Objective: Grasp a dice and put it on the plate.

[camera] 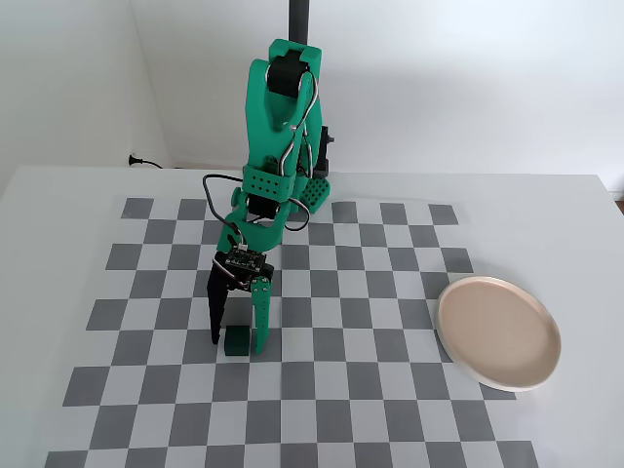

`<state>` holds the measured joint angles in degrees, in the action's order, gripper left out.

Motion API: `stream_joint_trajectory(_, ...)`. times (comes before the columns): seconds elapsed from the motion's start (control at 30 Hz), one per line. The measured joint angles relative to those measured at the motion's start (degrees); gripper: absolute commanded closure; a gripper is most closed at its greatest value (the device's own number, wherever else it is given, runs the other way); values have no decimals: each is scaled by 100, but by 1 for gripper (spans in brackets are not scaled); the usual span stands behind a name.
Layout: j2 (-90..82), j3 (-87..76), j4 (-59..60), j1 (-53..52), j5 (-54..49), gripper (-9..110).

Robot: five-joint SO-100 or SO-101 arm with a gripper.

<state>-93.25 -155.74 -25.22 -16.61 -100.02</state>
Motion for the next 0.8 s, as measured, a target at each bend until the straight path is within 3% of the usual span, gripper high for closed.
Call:
stream_joint_trajectory(0.1, 53, 0, -26, 0, 0, 105)
stream_joint_trajectory(0.4, 53, 0, -44, 9, 70, 106)
stream_joint_trajectory(0.8, -3252, -343, 2487, 1072, 431, 106)
